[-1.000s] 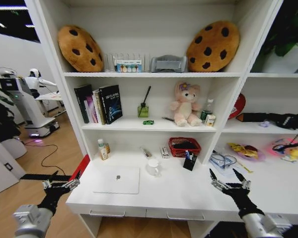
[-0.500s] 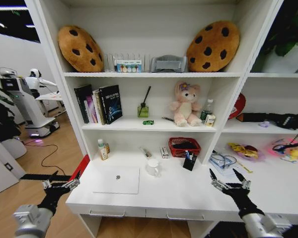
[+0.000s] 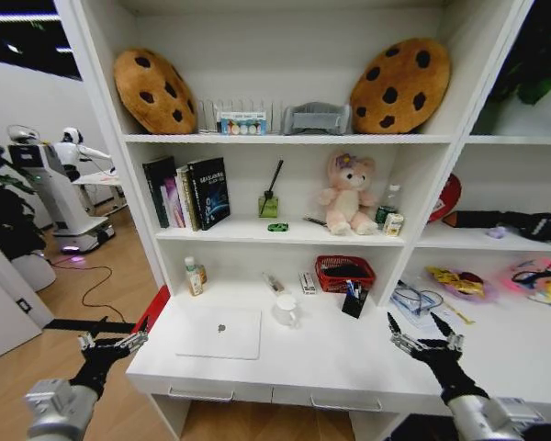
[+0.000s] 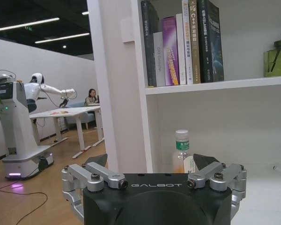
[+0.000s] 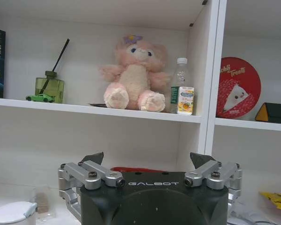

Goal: Organize the objects on the table.

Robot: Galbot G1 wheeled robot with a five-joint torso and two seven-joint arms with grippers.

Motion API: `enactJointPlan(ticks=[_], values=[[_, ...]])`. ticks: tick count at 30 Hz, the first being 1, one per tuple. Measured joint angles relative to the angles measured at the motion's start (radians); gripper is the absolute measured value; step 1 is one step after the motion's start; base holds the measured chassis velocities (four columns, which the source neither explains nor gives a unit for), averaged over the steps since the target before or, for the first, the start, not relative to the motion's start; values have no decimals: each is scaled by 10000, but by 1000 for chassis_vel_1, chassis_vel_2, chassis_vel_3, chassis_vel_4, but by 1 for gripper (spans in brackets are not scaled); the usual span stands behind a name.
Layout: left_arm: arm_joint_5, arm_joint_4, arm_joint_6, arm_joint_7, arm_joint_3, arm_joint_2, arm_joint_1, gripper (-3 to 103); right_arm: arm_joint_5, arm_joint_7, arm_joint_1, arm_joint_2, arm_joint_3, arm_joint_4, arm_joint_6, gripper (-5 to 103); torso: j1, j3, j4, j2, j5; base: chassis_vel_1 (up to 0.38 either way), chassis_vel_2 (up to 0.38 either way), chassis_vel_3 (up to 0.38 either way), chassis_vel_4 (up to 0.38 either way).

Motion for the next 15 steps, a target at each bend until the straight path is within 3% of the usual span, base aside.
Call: enactJointPlan(ticks=[15], values=[[0, 0, 0, 0, 0, 0, 0, 100, 0, -1, 1, 0, 0, 0, 0, 100, 5, 8, -3, 12, -1, -2, 2, 1, -1]])
